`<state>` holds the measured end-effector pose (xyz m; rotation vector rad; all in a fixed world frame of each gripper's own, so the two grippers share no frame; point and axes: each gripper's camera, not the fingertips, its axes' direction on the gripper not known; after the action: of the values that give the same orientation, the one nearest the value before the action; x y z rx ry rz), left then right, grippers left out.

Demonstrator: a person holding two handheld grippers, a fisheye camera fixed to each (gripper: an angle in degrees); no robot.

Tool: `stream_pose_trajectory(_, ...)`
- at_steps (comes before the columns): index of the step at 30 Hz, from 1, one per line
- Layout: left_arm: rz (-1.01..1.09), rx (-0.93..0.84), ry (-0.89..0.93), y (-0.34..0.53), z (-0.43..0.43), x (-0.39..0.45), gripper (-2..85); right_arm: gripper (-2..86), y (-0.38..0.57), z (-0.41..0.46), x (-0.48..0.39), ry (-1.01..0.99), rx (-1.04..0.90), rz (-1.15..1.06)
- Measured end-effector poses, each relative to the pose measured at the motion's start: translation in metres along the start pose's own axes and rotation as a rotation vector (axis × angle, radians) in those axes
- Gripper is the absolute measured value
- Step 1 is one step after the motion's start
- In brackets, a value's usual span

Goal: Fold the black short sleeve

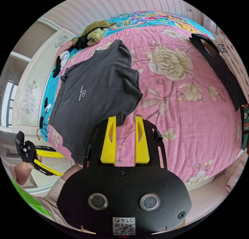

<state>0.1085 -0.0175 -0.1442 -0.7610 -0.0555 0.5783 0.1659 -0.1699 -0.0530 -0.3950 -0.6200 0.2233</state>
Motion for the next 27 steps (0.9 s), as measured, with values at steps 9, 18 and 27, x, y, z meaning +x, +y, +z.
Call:
stream_pose_trajectory(9, -0.094, 0.267, -0.237, -0.030, -0.020, 0.000, 14.0, 11.2, -0.014, 0.001, 0.000, 0.078, 0.122, 0.008)
stream_pose_trajectory(18, -0.362, 0.402, -0.466, -0.065, 0.013, -0.029, 13.2, 12.9, -0.003, 0.046, 0.008, 0.264, 0.299, 0.062)
stream_pose_trajectory(27, -0.426, 0.555, -0.579, -0.047, 0.041, 0.002, 12.9, 12.9, -0.004, 0.054, 0.017, 0.275, 0.339, 0.051)
